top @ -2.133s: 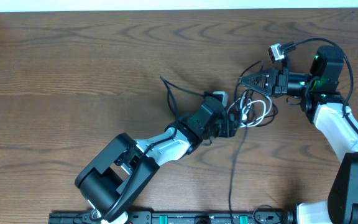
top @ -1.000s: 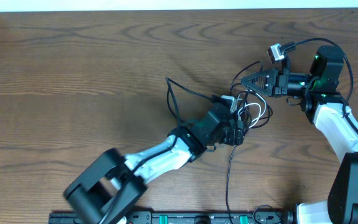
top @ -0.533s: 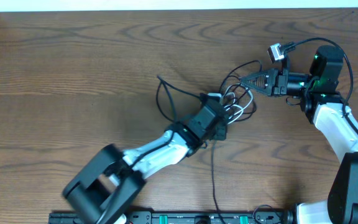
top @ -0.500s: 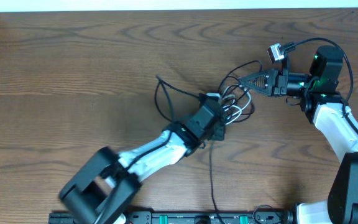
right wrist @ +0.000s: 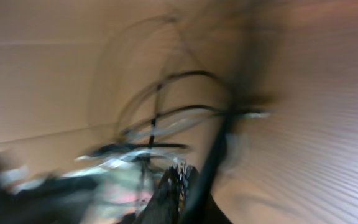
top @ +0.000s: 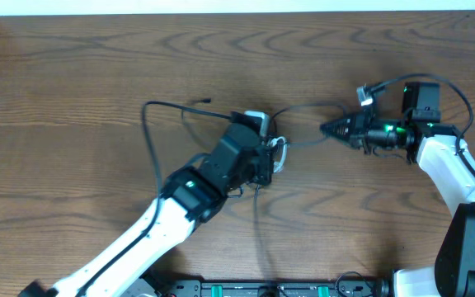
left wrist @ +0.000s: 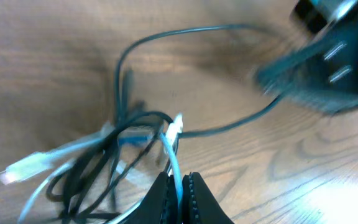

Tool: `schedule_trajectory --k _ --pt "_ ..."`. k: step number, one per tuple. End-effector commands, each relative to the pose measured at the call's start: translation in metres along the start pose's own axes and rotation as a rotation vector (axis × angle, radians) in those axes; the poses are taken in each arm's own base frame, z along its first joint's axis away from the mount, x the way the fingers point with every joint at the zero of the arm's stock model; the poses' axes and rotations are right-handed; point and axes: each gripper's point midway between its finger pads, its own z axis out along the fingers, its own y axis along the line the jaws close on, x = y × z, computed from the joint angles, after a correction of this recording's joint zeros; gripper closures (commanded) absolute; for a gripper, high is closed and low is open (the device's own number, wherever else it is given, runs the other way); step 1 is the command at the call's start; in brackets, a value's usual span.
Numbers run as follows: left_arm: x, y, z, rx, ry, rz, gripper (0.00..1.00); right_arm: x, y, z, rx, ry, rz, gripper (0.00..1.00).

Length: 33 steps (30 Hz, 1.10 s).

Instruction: Untangle cables

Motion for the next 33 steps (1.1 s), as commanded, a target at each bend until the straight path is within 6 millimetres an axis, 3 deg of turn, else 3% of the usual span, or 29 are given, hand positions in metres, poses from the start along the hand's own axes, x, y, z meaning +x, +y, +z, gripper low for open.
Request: schedule_trajectory --k 1,3,6,10,12,14,18,21,27,33 --pt "-0.016 -0.001 -0.020 0.025 -0.061 0.008 0.93 -0.008 -0.057 -0.013 0.353 -0.077 -0.099 0.92" --pt "-0.020 -0.006 -0.027 0.070 -0.067 0.001 0.92 -0.002 -0.074 -0.020 0.454 -0.070 -0.059 0.76" --pt "-0.021 -0.011 -0.031 0.120 -0.055 -0.007 0.93 0.004 -0.084 -0.024 0.511 -0.055 -0.030 0.53" --pt "-0.020 -0.013 -0.033 0.180 -0.027 -0.033 0.93 0.013 -0.084 -0.024 0.514 -0.010 -0.056 0.34" --pt "-0.022 -0.014 -0.035 0.209 -0.016 -0.057 0.92 0.019 -0.081 -0.023 0.518 0.028 -0.090 0.31" --pt "-0.023 -0.012 -0.037 0.234 -0.004 -0.103 0.93 0.025 -0.066 -0.020 0.472 0.085 -0.162 0.30" --pt "-0.029 -0.014 -0.045 0.318 0.022 -0.191 0.92 0.041 0.002 -0.005 0.159 0.187 -0.342 0.28" --pt "-0.043 -0.023 -0.057 0.444 0.023 -0.258 0.92 0.052 0.041 0.006 -0.029 0.220 -0.407 0.27" --pt "-0.077 -0.033 -0.079 0.596 -0.032 -0.368 0.92 0.070 0.058 0.024 -0.084 0.282 -0.474 0.21" --pt "-0.106 -0.031 -0.095 0.655 -0.108 -0.464 0.92 0.084 0.093 0.030 -0.270 0.315 -0.533 0.20"
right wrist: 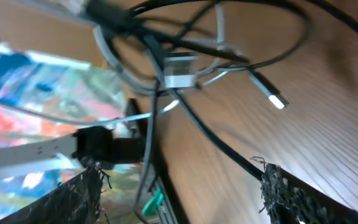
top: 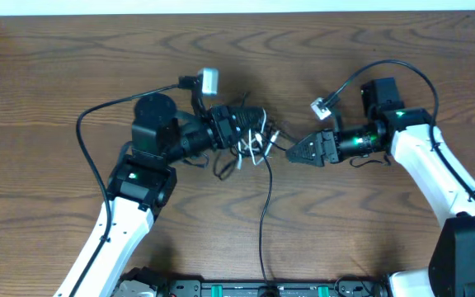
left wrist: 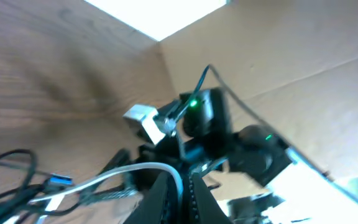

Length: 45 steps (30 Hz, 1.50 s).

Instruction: Untangle cables

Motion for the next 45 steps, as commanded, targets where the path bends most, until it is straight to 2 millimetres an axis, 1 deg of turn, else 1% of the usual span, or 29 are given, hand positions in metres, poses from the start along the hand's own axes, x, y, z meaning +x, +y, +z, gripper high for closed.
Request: schedule_trajectory --k 1,4,8,11,12,15,18,21,24,26,28,30,34,37,41,43,44,45 --pt "-0.004 -0.013 -0.006 0.052 0.007 -0.122 0.92 -0.010 0.040 -0.001 -0.188 -0.033 -0.098 0.20" --pt "-0.003 -0.014 -0.007 0.057 0.020 -0.209 0.92 -0.016 0.050 -0.004 -0.248 -0.057 -0.147 0.20" --pt "0.002 -0.013 -0.007 0.054 0.041 -0.241 0.92 -0.022 0.044 -0.003 -0.213 -0.070 -0.188 0.21" --pt "0.009 -0.003 -0.007 0.016 0.063 -0.304 0.92 -0.028 0.031 0.000 -0.132 -0.075 -0.138 0.23" --pt "0.010 -0.002 -0.007 0.009 0.066 -0.344 0.92 -0.031 0.018 0.002 -0.051 -0.080 -0.084 0.24" --pt "0.009 -0.001 -0.007 0.006 0.059 -0.356 0.92 -0.032 0.000 0.006 0.058 -0.081 0.004 0.26" --pt "0.008 -0.001 -0.007 0.007 0.058 -0.378 0.93 -0.028 0.001 0.010 0.065 -0.063 0.020 0.28" --pt "0.012 -0.007 -0.007 0.027 0.091 -0.463 0.92 -0.023 0.000 0.013 0.076 -0.045 0.034 0.28" --pt "0.015 -0.023 -0.009 0.083 0.143 -0.543 0.93 -0.020 -0.006 0.015 0.119 -0.034 0.037 0.27" --pt "0.011 -0.033 -0.010 0.122 0.144 -0.509 0.92 -0.020 -0.004 0.016 0.113 -0.034 0.030 0.27" --pt "0.009 -0.037 -0.010 0.138 0.137 -0.487 0.92 -0.023 0.005 0.017 0.058 -0.037 -0.010 0.27" --pt "0.009 -0.037 -0.010 0.137 0.137 -0.492 0.92 -0.025 0.017 0.017 -0.004 -0.040 -0.061 0.27" --pt "0.009 -0.037 -0.010 0.134 0.142 -0.551 0.92 -0.033 0.022 0.023 -0.009 -0.059 -0.138 0.26" --pt "0.008 -0.037 -0.010 0.131 0.147 -0.625 0.92 -0.039 0.029 0.032 -0.009 -0.066 -0.212 0.26" --pt "0.006 -0.037 -0.010 0.130 0.134 -0.635 0.92 -0.041 0.043 0.045 -0.036 -0.063 -0.297 0.26" --pt "0.004 -0.035 -0.009 0.127 0.120 -0.635 0.93 -0.039 0.049 0.052 -0.049 -0.050 -0.321 0.27" --pt "0.003 -0.035 -0.009 0.125 0.111 -0.636 0.92 -0.037 0.050 0.056 -0.044 -0.043 -0.327 0.31" --pt "0.001 -0.034 -0.009 0.124 0.103 -0.637 0.93 -0.036 0.050 0.058 -0.032 -0.040 -0.330 0.37"
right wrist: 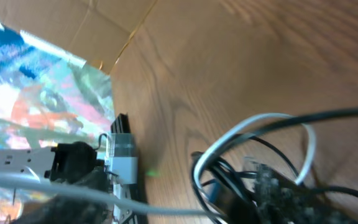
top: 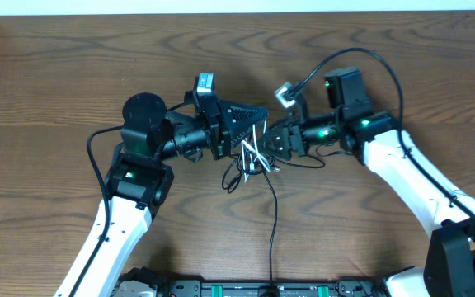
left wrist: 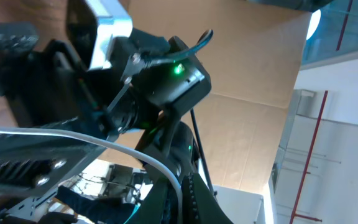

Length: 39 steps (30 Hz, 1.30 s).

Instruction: Untangle cables

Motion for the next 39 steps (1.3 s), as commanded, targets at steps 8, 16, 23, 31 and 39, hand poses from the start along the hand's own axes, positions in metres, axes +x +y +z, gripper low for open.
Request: schedule_trajectory --k 8,16,23,31,39 --pt "-0.002 -0.007 -0.003 0.017 -0.022 0.013 0.92 -0.002 -0.001 0.009 0.083 0.006 -0.043 0.99" --pt "-0.005 -0.001 -0.001 0.001 -0.023 0.134 0.92 -0.040 0.021 -0.024 -0.021 -0.131 0.001 0.99" --pt "-0.013 0.029 0.003 -0.092 -0.017 0.197 0.36 -0.071 0.043 -0.063 -0.115 -0.239 0.079 0.99" --pt "-0.025 0.078 0.007 -0.223 0.036 0.403 0.25 -0.070 0.049 -0.080 -0.198 -0.217 0.236 0.99" --pt "-0.040 0.129 0.009 -0.359 0.077 0.500 0.14 -0.068 0.054 -0.080 -0.226 -0.198 0.245 0.99"
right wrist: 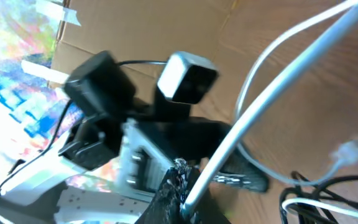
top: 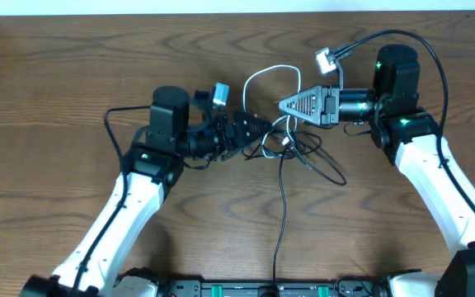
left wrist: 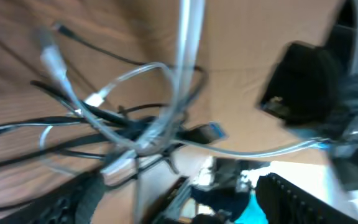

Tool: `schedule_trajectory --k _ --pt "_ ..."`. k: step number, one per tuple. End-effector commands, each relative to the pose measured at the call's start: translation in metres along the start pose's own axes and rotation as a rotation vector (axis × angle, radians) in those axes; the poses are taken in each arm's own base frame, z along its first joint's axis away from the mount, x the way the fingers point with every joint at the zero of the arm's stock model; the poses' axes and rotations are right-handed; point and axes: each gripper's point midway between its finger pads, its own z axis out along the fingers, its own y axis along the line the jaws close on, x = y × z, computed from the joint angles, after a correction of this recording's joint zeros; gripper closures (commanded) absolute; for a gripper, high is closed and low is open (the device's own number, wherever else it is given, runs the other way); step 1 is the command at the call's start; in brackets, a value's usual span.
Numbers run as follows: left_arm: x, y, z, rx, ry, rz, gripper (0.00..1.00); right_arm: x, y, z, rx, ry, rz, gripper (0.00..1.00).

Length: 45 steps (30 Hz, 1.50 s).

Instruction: Untangle cables

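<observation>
A tangle of black and white cables (top: pixel 291 147) lies mid-table, also seen in the left wrist view (left wrist: pixel 129 134) and at the right wrist view's lower edge (right wrist: pixel 316 199). A white cable (top: pixel 262 73) rises out of it in a loop. My right gripper (top: pixel 284 106) points left just above the tangle and is shut on that white cable (right wrist: pixel 272 81), pinched at the fingertips (right wrist: pixel 182 180). My left gripper (top: pixel 264 128) faces the tangle from the left. It stands open (left wrist: pixel 179 180) with fingers wide apart, and the white cable (left wrist: pixel 188 37) runs free ahead of it.
A single black cable (top: pixel 280 223) trails from the tangle toward the front edge. Another black loop (top: pixel 328 173) lies right of it. The brown wooden table (top: pixel 72 66) extends all around. The left arm's wrist camera (right wrist: pixel 188 78) sits close before the right gripper.
My left gripper, then shut on the white cable, is now open. My right gripper, then open at the bundle, is now shut on the white cable and sits farther right.
At first my left gripper held the white cable at the tangle mid-table, with the right arm off to the right. Then the left still held it and the right stood open facing the bundle. Later both met at the bundle. Now the right holds the white cable.
</observation>
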Motion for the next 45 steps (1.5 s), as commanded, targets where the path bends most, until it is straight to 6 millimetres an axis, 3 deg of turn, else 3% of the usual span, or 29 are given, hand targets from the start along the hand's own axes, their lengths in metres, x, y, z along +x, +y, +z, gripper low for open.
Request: schedule_trajectory --k 1,4,10,16,21,28,32,37,42,45 --pt "-0.002 0.035 0.005 -0.121 -0.002 0.073 0.12 0.002 0.014 -0.003 -0.038 0.022 0.001 0.99" --pt "0.004 0.071 0.007 -0.249 0.008 -0.020 0.07 0.002 0.014 -0.003 -0.038 0.022 0.001 0.99" --pt "0.009 0.099 0.016 -0.296 0.056 -0.074 0.07 0.002 0.014 -0.002 -0.038 0.023 0.001 0.99" --pt "0.014 0.114 0.022 -0.316 0.097 -0.025 0.29 0.002 0.014 -0.002 -0.038 0.023 0.003 0.99" --pt "0.008 0.128 0.018 -0.391 0.065 0.007 0.30 0.002 0.014 -0.002 -0.038 0.023 0.004 0.99" --pt "-0.002 0.176 -0.010 -0.695 -0.035 -0.007 0.32 0.003 0.015 -0.003 -0.043 0.028 0.004 0.99" --pt "0.003 0.211 -0.043 -0.944 -0.071 -0.029 0.56 0.004 0.016 -0.003 -0.050 0.034 0.003 0.99" --pt "0.014 0.231 -0.060 -1.056 -0.071 -0.041 0.63 0.004 0.016 -0.003 -0.052 0.035 0.003 0.99" --pt "0.025 0.244 -0.071 -1.119 -0.079 -0.079 0.62 0.001 0.023 -0.018 -0.096 0.039 -0.043 0.99" --pt "0.028 0.245 -0.072 -1.124 -0.069 -0.084 0.50 -0.005 0.023 -0.033 -0.108 0.022 -0.059 0.99"
